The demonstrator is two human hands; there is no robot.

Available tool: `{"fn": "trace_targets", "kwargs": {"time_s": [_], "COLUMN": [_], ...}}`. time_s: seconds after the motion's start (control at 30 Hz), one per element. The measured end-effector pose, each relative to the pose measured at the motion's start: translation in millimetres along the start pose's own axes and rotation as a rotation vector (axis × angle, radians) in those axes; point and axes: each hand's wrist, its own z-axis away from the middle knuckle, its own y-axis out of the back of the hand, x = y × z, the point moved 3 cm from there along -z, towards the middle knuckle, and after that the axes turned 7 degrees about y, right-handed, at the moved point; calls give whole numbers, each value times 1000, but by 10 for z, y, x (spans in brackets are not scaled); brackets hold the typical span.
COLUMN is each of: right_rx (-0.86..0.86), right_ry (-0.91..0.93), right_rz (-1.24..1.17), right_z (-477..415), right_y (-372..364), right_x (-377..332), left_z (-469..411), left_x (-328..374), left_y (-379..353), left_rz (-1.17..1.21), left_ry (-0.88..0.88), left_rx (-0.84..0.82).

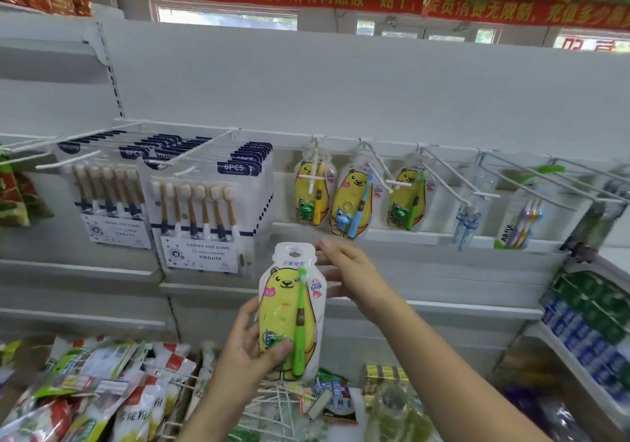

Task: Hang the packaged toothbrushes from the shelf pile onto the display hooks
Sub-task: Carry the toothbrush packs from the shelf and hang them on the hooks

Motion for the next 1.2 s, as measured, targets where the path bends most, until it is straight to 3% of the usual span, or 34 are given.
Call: {"fn": "trace_targets", "kwargs": {"time_s": [0.2,0.47,0.8,1.2], "right_rx": [37,209,287,310], "right_ry": [83,132,214,241], "right_rz": [64,152,220,272], "right_z": [801,1163,1183,1043], "right_y": [383,1003,1622,1886], "right_x": [73,94,-364,-508], "left_z": [-63,-74,-278,-371], "left_x": [-118,-181,94,204], "left_y": [-572,-1249,-1949,-2205], "left_rz": [-12,-72,-148,-182], "left_ry": [-3,24,-76,-99], "left_rx": [-77,-189,-204,-206]}}
